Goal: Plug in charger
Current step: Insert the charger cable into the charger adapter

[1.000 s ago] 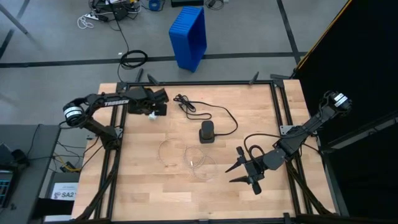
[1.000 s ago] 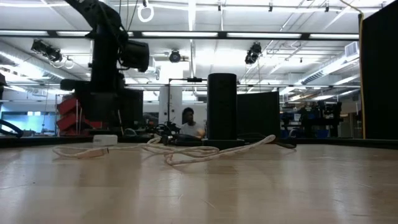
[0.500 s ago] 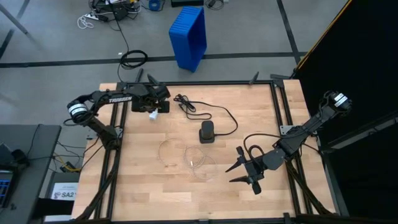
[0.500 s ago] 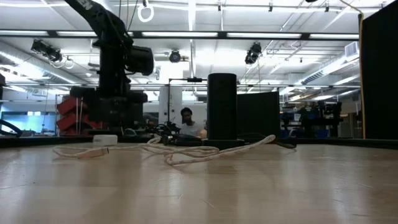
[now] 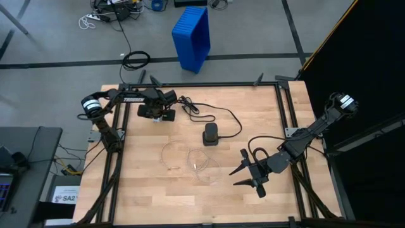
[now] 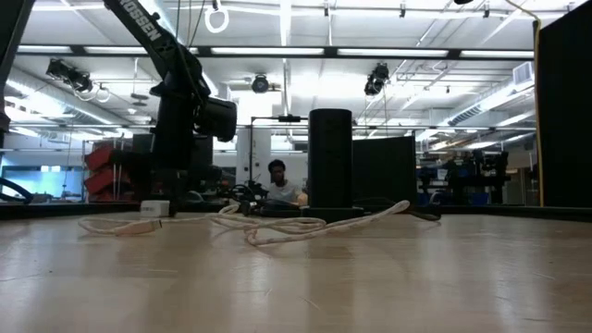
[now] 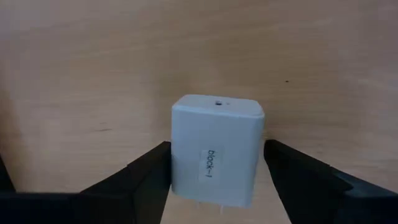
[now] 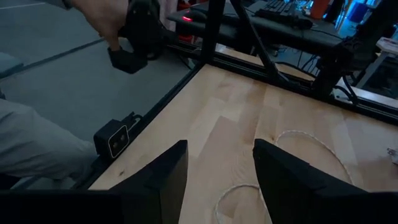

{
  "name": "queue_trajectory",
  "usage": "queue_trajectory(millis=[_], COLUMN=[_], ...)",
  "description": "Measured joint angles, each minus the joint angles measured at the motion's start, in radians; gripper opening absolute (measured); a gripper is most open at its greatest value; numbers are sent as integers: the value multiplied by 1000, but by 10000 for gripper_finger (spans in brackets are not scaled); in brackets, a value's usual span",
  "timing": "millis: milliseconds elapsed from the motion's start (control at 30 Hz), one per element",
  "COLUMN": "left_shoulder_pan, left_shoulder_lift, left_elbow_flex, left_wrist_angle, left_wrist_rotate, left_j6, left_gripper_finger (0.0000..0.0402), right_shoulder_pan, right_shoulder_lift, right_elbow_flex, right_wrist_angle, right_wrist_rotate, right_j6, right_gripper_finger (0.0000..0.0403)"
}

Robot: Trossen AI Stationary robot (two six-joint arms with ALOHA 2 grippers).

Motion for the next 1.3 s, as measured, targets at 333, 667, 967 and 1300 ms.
queue_trajectory(millis=[333,667,967,1300], left_shoulder_pan=[-95,-446,-748,-844], left_shoulder_lift=[-116,-448,-354,-109], left_elbow_flex=[39,-90,-275,-336], left_wrist_angle=[63,617,1368,1998], left_wrist_rotate=[-70,-349,-461,-342], left_j6=[124,82,382,659], left_gripper_finger=[153,153,153,153], right_shoulder_pan=[0,0,-21,-153], right_shoulder_lift=[0,4,5,53], right_elbow_flex=[0,-1,-1,0], right_wrist_angle=[-16,-3,35,137], right_wrist_rotate=[57,177,339,327], right_j6=[0,4,50,117], right_gripper_finger=[154,151,151,177])
